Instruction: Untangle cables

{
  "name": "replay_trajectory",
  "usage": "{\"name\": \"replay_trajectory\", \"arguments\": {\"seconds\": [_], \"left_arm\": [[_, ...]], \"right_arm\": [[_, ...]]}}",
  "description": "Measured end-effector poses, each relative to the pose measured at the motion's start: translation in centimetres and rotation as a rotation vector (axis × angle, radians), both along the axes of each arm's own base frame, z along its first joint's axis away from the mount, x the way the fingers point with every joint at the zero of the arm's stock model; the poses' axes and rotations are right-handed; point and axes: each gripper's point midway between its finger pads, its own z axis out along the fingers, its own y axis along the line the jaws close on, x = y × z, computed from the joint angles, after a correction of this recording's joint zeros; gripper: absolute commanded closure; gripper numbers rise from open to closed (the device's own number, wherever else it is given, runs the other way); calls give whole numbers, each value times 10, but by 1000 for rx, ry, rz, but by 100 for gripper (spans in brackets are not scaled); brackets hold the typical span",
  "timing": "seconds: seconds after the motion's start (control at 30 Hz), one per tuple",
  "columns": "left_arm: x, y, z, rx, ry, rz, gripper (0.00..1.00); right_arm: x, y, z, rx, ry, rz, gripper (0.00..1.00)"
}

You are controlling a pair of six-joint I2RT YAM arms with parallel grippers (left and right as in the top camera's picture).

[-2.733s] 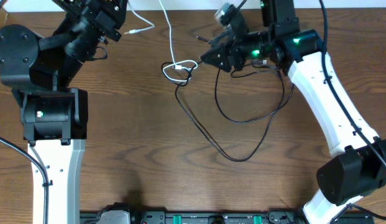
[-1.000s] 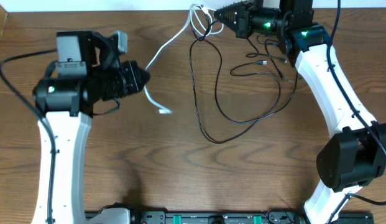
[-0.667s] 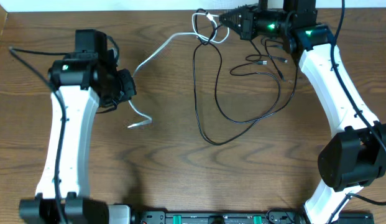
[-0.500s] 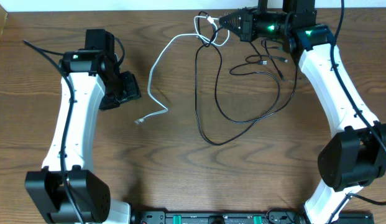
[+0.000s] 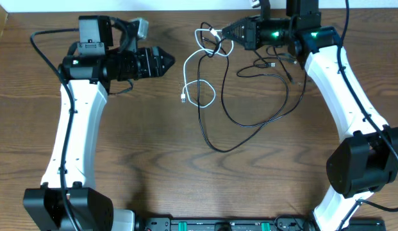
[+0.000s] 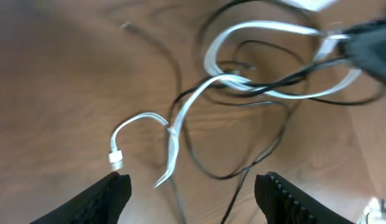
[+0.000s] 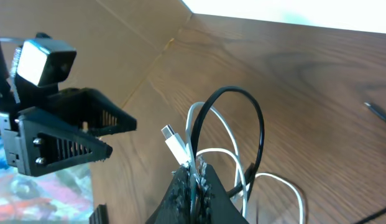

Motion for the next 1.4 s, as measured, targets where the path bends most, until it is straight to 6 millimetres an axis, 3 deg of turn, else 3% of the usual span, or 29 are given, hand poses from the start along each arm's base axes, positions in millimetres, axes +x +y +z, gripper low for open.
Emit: {"name": "replay_trajectory", "arguments": {"seconds": [0.27,0.4,0.6,1.0,1.4], "left_arm": [[-5,-59,21,6,-205,-241,30],[-5,-73,27,7,-266,-290,30],[6,-73,30,34,-330,-286,31],[40,-52,24,173,-398,-156,30],[49,-52,13,212,-388,-133,34]], "right_arm": [[-10,5,6,37,5,62,99],[-14,7,8,52,7,83,99],[-21,10,12,79,17,124,99],[-31,12,15,110,41,172,99],[-39,14,20,143,48,218,99]]}}
